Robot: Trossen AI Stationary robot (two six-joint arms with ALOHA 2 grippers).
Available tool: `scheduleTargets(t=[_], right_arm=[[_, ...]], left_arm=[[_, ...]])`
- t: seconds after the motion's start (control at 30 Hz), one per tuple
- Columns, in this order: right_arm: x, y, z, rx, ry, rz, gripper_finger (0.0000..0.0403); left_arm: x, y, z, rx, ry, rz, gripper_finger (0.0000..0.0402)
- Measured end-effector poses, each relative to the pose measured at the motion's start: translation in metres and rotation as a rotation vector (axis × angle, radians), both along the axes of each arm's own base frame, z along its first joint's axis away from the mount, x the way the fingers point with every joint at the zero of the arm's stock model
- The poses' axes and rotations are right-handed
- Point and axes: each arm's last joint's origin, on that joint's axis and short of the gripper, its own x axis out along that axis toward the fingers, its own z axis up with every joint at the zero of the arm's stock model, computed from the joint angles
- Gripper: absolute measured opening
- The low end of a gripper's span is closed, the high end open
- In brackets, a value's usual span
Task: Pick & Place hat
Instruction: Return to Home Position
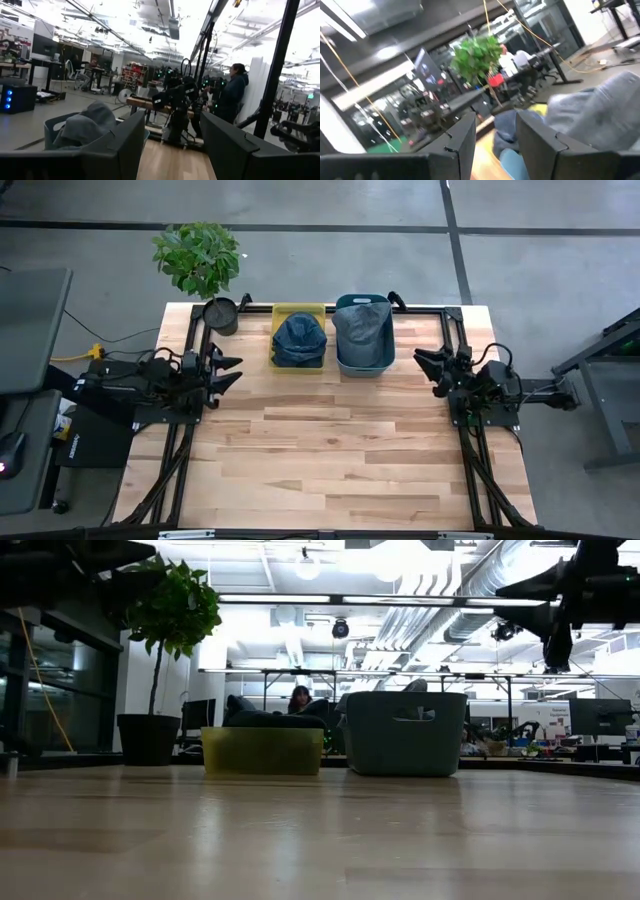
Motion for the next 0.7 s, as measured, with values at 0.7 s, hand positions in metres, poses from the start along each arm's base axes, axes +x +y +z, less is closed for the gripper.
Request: scheduleTargets(t=[0.7], right_arm=[[0.006,0.006,-0.025,-0.322,0.346,0.176,0.0134]], left_arm=[[0.003,-0.003,-0.009,-0.027,0.093,-0.103,0.0190]])
